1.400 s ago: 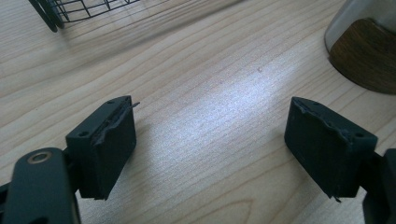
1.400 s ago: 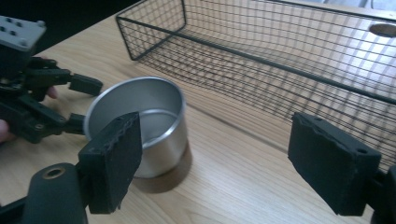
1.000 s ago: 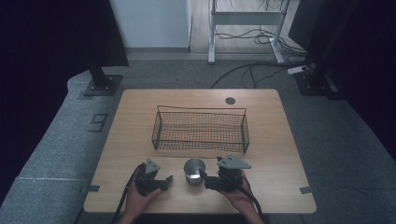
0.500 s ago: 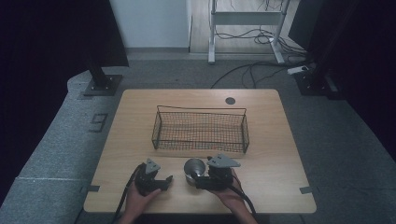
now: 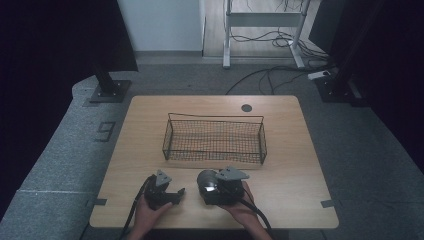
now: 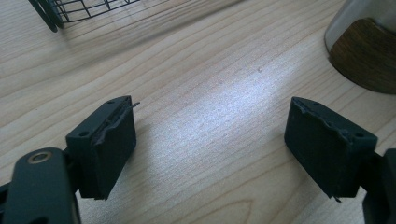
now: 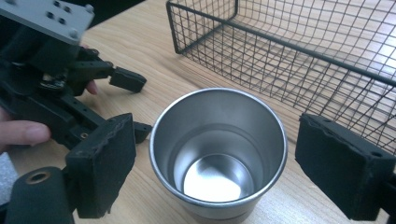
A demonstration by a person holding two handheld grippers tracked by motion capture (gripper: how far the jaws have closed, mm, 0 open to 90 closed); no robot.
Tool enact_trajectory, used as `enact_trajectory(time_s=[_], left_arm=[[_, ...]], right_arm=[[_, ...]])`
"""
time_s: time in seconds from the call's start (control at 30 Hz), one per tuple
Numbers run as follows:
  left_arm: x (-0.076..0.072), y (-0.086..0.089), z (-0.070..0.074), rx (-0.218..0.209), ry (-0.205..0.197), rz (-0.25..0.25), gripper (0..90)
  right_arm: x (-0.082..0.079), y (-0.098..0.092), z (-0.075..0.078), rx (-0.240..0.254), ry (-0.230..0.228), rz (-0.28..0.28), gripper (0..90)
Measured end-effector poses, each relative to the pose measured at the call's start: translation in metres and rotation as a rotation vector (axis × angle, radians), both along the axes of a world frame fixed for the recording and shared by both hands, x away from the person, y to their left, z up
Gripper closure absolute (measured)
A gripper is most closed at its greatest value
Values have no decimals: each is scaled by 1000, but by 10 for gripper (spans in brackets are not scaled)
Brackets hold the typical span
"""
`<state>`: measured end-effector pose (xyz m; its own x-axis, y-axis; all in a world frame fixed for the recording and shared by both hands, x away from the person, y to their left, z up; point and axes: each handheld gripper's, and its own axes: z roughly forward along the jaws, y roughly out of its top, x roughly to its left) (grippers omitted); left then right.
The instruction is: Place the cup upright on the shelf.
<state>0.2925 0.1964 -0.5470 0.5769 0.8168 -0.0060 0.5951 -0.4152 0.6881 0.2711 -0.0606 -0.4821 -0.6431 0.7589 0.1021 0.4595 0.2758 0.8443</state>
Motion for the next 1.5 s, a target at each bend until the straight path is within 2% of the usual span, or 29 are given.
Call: enact_trajectory(time_s=[0.17,0.23,0.3,0.37,0.53,0.83,0.93,1.1,1.33,1.4,1.5], left_arm=[[0,0,0,0,0,0,166],[0,0,0,0,0,0,166],[0,0,0,0,0,0,166],[0,0,0,1,0,-1,166],[0,0,0,1,0,-1,167],[0,0,0,1,0,-1,166],[0,0,0,0,0,-1,166],[0,0,0,-3,-1,1,166],[0,0,0,-3,-1,1,166],[0,0,0,-2,-2,0,167],[0,0,0,-3,-1,0,167]], right_arm=[[4,0,-3,-26,-6,-22,92],[7,-1,-5,-19,3,-22,88],[7,-1,-7,-20,8,-17,87],[9,0,-10,-1,32,2,58],[10,4,-13,-9,49,19,37],[17,9,-18,-15,58,4,37],[21,14,-19,-34,51,-3,37],[28,20,-27,-48,71,-2,35],[27,21,-28,-53,68,10,74],[26,21,-27,-45,64,18,131],[27,20,-26,-47,73,18,133]])
